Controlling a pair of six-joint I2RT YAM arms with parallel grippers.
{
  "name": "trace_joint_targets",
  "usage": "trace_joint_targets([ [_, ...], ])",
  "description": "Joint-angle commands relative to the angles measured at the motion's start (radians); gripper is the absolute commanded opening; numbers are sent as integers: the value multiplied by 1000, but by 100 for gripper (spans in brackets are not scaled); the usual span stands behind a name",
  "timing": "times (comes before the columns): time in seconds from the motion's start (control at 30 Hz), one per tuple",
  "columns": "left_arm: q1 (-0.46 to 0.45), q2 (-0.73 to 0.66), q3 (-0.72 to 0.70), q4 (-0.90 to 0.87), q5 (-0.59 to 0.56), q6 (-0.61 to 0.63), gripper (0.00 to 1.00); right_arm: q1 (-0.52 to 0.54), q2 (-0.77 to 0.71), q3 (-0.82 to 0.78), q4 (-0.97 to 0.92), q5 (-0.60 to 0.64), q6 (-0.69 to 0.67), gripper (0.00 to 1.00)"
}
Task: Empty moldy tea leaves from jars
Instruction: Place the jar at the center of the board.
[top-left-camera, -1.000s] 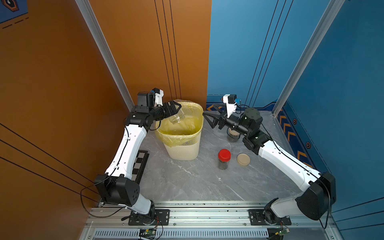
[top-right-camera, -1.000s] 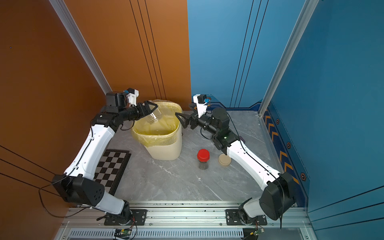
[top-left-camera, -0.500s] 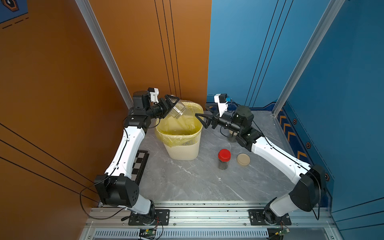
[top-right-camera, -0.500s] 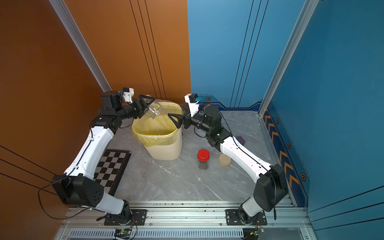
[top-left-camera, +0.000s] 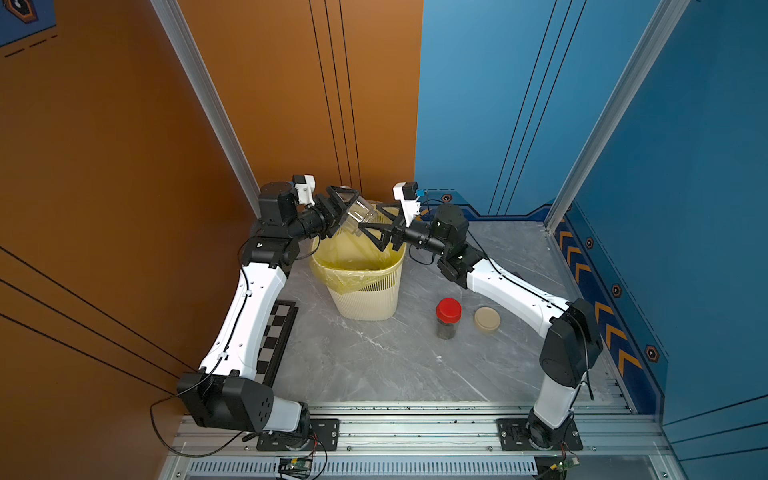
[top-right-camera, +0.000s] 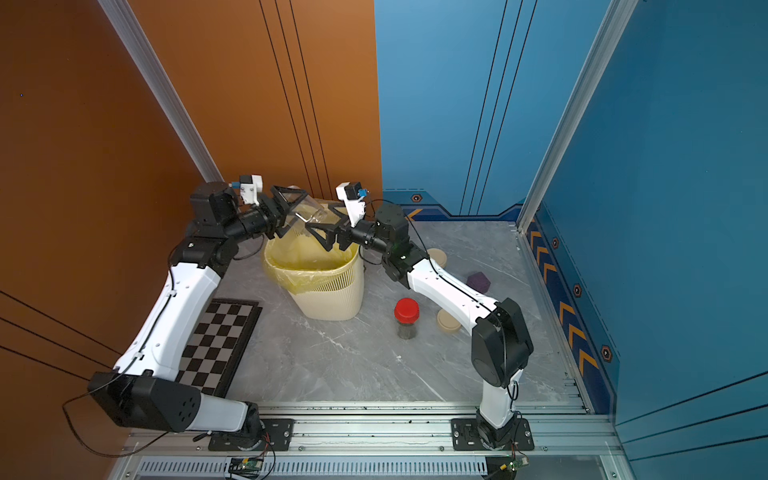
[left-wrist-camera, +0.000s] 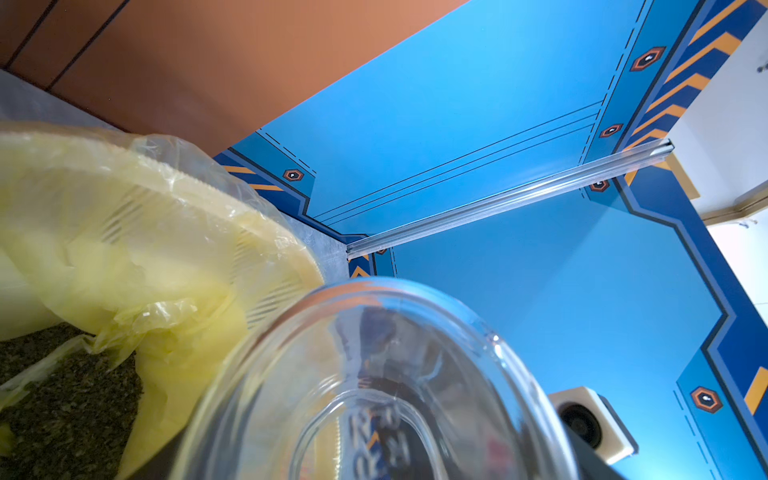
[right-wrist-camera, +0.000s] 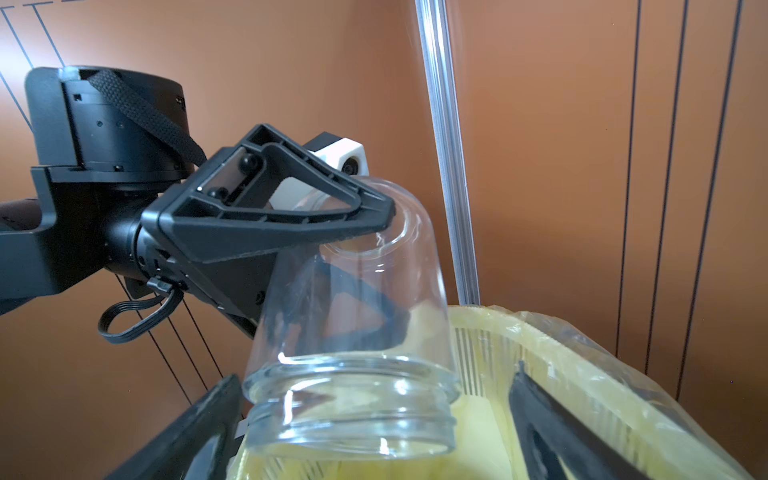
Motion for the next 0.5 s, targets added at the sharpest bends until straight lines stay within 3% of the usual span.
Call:
trace_joint_targets([
  [0.0, -9, -32, -26, 68, 0, -77, 28, 7, 30, 53, 58, 5, 10, 100],
  [0.17, -11, -34, -83, 72, -14, -159, 29, 40, 56, 74, 50, 14, -1, 100],
  [0.47, 0, -53, -160, 252, -22, -333, 29, 65, 60, 103, -89, 71, -133, 100],
])
